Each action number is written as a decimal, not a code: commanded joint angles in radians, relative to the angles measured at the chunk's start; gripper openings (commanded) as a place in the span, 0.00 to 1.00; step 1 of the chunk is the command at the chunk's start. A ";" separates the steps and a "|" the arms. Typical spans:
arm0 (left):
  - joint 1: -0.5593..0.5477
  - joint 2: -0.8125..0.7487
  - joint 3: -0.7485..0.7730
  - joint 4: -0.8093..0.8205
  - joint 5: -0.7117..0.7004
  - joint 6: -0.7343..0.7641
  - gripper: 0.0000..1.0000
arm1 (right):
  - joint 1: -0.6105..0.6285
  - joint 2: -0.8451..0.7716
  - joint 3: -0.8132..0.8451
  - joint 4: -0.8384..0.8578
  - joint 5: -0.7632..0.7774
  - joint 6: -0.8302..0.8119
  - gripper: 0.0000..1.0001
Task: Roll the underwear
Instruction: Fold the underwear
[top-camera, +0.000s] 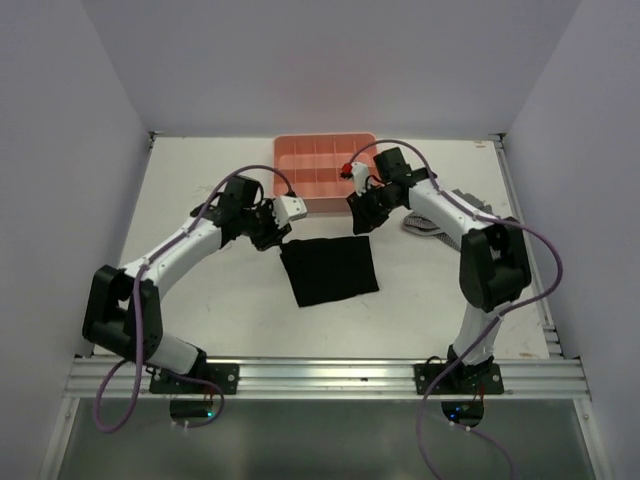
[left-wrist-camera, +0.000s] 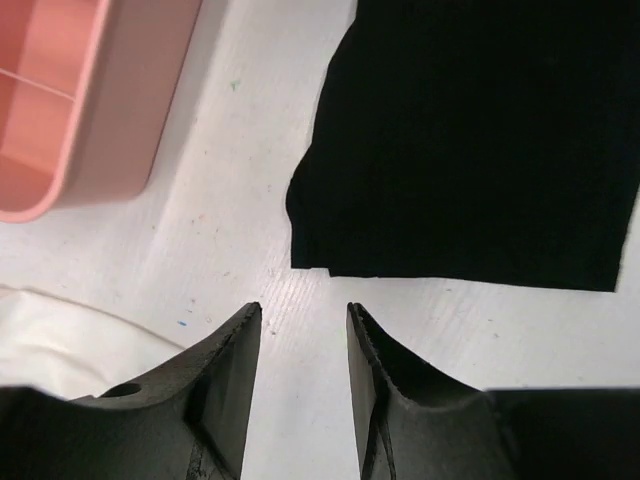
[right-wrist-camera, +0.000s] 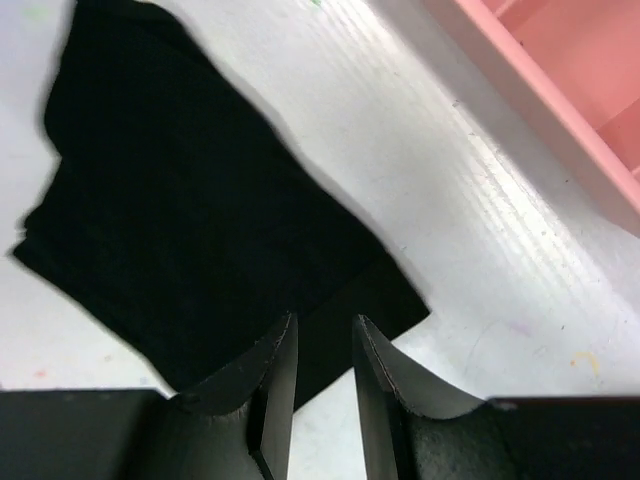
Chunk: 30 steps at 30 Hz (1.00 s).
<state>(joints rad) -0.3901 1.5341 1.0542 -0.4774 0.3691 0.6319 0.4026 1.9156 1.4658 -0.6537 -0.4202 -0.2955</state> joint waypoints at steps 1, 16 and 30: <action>-0.003 -0.097 -0.040 0.019 0.125 0.025 0.44 | 0.013 -0.124 -0.050 -0.021 -0.116 0.027 0.33; -0.167 0.086 -0.207 0.192 0.157 -0.124 0.34 | 0.015 0.009 -0.335 0.060 -0.213 0.131 0.21; -0.165 -0.296 -0.290 0.033 0.145 0.104 0.47 | 0.038 -0.408 -0.386 -0.023 -0.182 -0.219 0.42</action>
<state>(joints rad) -0.5568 1.3266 0.7849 -0.4160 0.5060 0.6277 0.4438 1.6978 1.1019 -0.6521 -0.6529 -0.2882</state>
